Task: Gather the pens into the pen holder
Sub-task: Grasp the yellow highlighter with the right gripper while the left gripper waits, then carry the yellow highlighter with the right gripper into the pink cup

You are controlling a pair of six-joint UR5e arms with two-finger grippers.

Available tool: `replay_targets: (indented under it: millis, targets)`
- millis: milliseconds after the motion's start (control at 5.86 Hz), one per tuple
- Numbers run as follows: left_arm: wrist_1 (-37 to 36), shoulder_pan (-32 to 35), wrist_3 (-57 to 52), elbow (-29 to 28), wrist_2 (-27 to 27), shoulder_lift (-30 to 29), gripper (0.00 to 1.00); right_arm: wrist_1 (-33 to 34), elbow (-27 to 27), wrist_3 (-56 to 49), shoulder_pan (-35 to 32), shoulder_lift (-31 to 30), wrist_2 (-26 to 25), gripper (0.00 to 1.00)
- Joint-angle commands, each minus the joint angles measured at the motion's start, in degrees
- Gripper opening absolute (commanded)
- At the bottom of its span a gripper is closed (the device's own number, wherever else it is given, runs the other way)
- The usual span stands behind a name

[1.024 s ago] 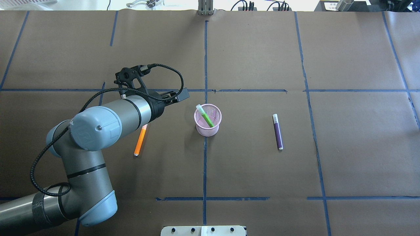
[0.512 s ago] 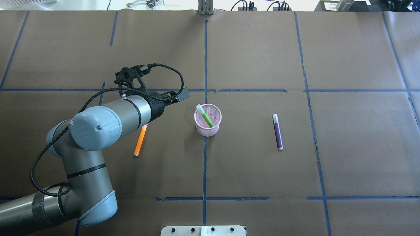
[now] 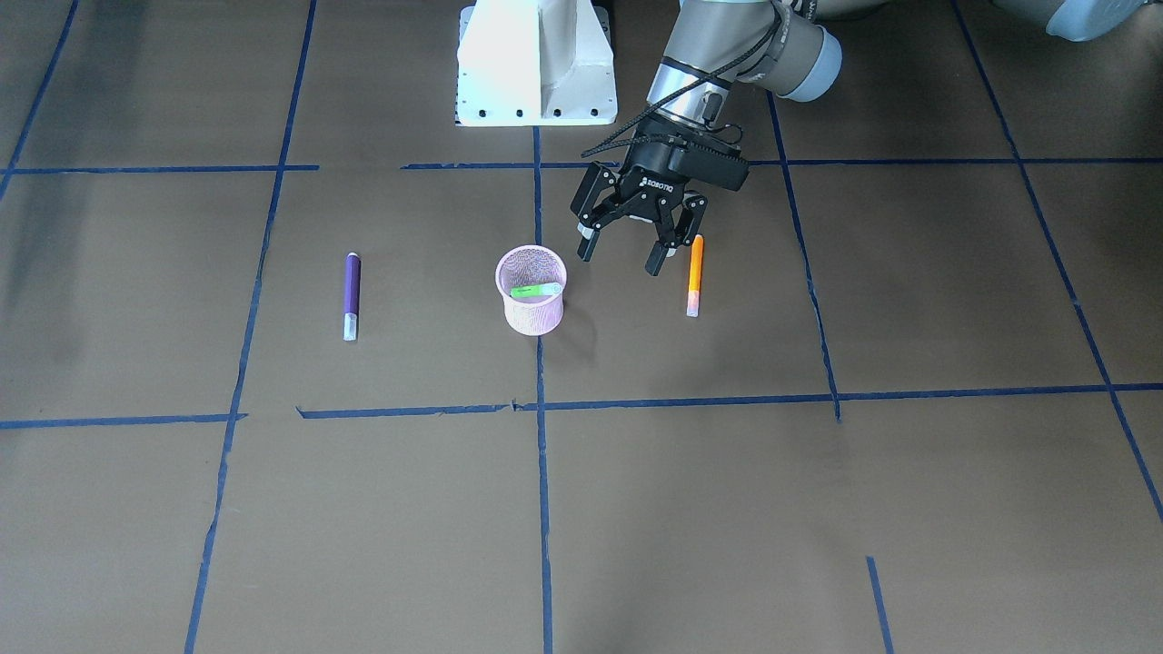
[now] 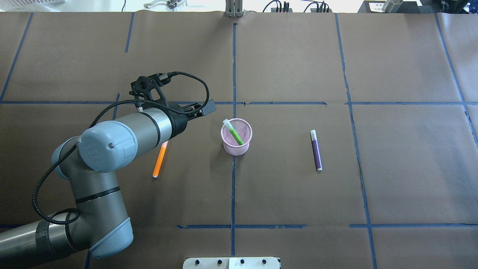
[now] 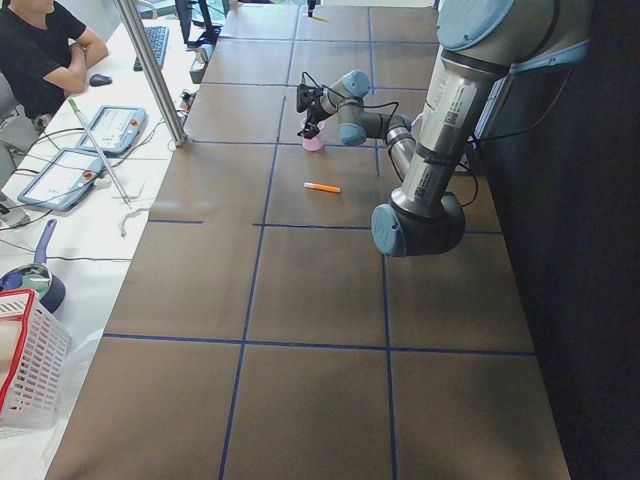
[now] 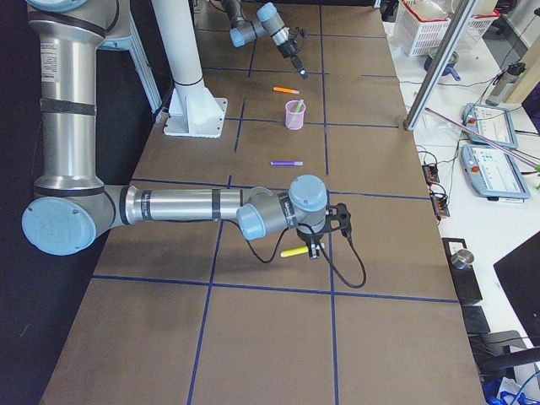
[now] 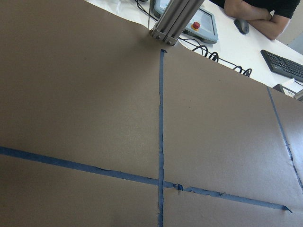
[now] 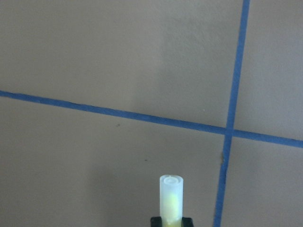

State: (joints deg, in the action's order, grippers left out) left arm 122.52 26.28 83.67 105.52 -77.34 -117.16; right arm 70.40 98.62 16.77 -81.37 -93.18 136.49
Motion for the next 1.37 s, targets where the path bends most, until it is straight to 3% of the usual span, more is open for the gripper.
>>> replay_targets:
  millis: [0, 341, 512, 1024, 1195]
  targets:
    - [0.0, 0.0, 0.0, 0.04, 0.0, 0.09, 1.0, -0.35, 12.06, 20.89, 4.69, 3.85, 0.71, 0.0]
    - [0.0, 0.09, 0.0, 0.04, 0.0, 0.09, 1.0, -6.64, 14.32, 41.14, 12.51, 11.85, -1.99, 0.0]
    - [0.0, 0.18, 0.0, 0.04, 0.0, 0.09, 1.0, -7.81, 14.75, 49.76, 18.38, 16.66, -7.67, 0.0]
    - [1.66, 0.35, -0.52, 3.19, 0.0, 6.21, 1.0, -7.48, 15.47, 65.64, 40.6, 26.62, -33.04, 0.0]
    - [6.28, 0.26, -0.79, 3.99, -0.17, 10.42, 1.0, -7.13, 14.24, 67.5, 46.86, 29.08, -41.83, 0.0]
